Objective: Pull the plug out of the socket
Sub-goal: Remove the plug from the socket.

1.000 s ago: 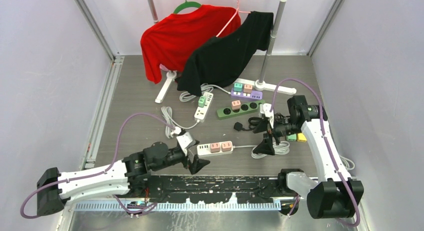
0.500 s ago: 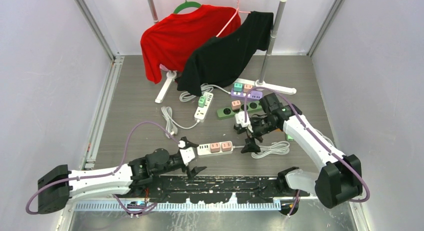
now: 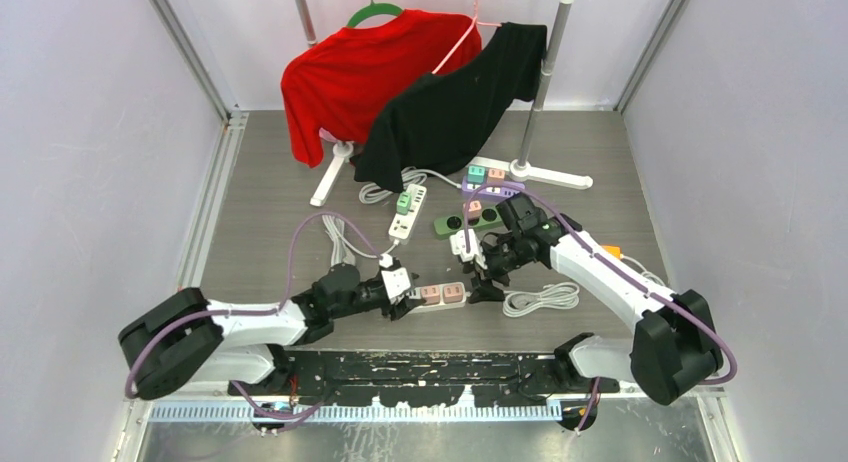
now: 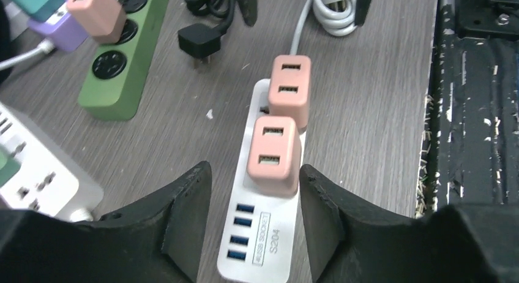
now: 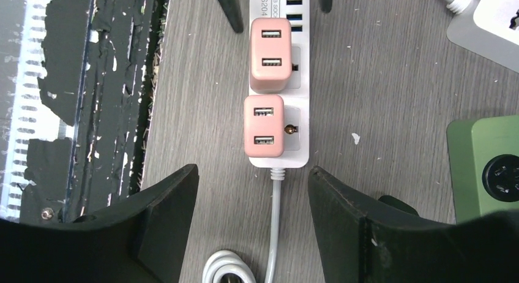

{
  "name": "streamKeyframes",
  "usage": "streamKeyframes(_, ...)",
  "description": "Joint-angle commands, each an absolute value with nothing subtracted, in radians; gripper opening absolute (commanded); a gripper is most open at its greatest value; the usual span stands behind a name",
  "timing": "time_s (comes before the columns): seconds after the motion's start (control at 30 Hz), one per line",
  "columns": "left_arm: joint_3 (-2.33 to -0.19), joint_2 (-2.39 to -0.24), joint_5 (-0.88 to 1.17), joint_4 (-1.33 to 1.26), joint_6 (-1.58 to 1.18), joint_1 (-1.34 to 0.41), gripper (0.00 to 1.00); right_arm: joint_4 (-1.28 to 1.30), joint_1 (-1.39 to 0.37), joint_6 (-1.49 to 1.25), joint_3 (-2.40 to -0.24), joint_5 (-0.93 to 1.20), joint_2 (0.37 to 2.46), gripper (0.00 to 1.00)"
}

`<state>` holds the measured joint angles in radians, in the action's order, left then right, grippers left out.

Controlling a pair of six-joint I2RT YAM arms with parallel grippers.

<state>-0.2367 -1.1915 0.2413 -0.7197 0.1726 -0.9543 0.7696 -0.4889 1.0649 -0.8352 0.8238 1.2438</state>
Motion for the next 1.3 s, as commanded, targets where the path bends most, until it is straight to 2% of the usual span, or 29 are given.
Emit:
streamKeyframes(0.0, -0.296, -1.278, 0.37, -0.891, 0.149, -0.945, 0.54, 0.674, -0.516, 1.004, -0.832, 0.807, 1.252, 0.7)
streamKeyframes(0.33, -0.302, -1.407, 0.387, -0.99, 0.119, -0.937, 0.52, 0.558, -0.621, 0.912, -0.811, 0.724, 1.304, 0.68)
streamKeyframes(0.7, -0.282, -1.543, 0.415, -1.167, 0.055, -0.925, 0.31, 0.525, -0.682, 0.897, -0.8, 0.664, 1.358, 0.56)
streamKeyframes(0.8, -0.273, -1.552, 0.411, -1.194, 0.044, -0.923, 0.22, 0.524, -0.685, 0.897, -0.802, 0.654, 1.367, 0.52)
streamKeyframes(0.93, -0.268, -1.552, 0.412, -1.193, 0.038, -0.924, 0.1, 0.527, -0.686, 0.897, -0.807, 0.643, 1.373, 0.4)
streamKeyframes(1.03, -0.258, -1.55, 0.41, -1.188, 0.038, -0.922, 0.03, 0.538, -0.686, 0.898, -0.815, 0.623, 1.373, 0.24)
streamKeyframes(1.17, -0.25, -1.532, 0.391, -1.112, 0.057, -0.923, 0.0, 0.56, -0.642, 0.904, -0.828, 0.64, 1.363, 0.08)
streamKeyframes(1.27, -0.237, -1.523, 0.377, -1.054, 0.072, -0.922, 0.0, 0.589, -0.578, 0.937, -0.825, 0.686, 1.34, 0.01)
